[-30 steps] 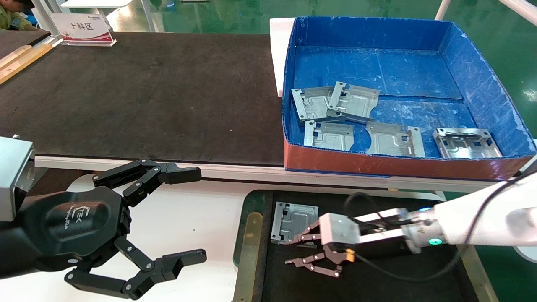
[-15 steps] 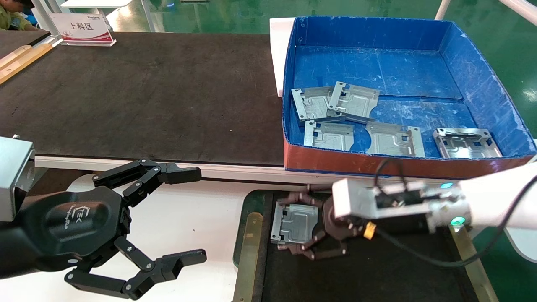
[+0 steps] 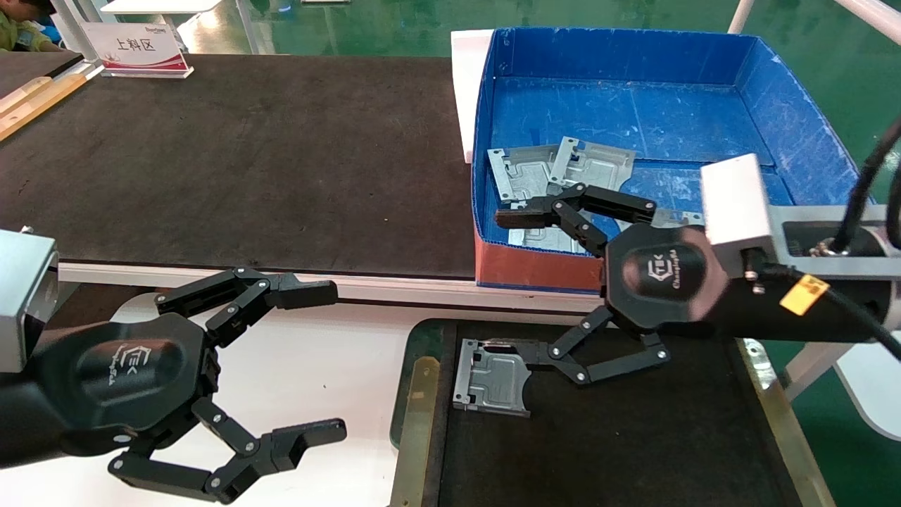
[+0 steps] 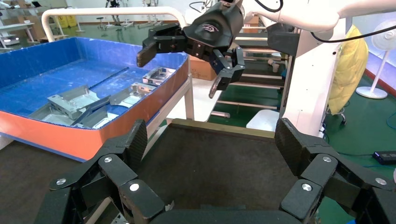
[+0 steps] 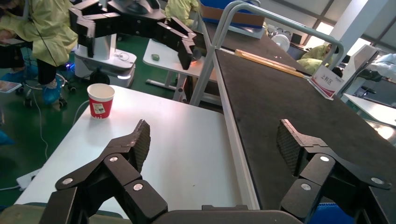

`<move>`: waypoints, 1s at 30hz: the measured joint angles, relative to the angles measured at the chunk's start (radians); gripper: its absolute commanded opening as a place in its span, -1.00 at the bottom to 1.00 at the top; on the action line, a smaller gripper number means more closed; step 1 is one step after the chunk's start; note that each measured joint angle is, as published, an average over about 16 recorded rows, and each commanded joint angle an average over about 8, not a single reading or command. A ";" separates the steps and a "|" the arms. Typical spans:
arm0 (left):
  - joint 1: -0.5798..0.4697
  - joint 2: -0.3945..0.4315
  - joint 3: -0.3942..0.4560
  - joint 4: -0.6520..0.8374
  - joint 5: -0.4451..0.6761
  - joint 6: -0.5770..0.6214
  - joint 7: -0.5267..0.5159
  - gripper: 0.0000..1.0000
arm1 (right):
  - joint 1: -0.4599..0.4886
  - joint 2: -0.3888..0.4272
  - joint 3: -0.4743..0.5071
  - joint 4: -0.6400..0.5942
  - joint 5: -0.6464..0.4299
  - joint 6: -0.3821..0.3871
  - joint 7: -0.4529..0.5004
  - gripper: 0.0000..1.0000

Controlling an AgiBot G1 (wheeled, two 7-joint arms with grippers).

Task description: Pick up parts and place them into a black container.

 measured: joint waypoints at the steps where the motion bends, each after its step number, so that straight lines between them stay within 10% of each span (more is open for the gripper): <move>1: 0.000 0.000 0.000 0.000 0.000 0.000 0.000 1.00 | 0.000 0.003 0.001 0.002 0.004 0.001 0.004 1.00; 30: 0.000 0.000 0.000 0.000 0.000 0.000 0.000 1.00 | -0.166 0.068 0.169 0.173 0.005 0.025 0.153 1.00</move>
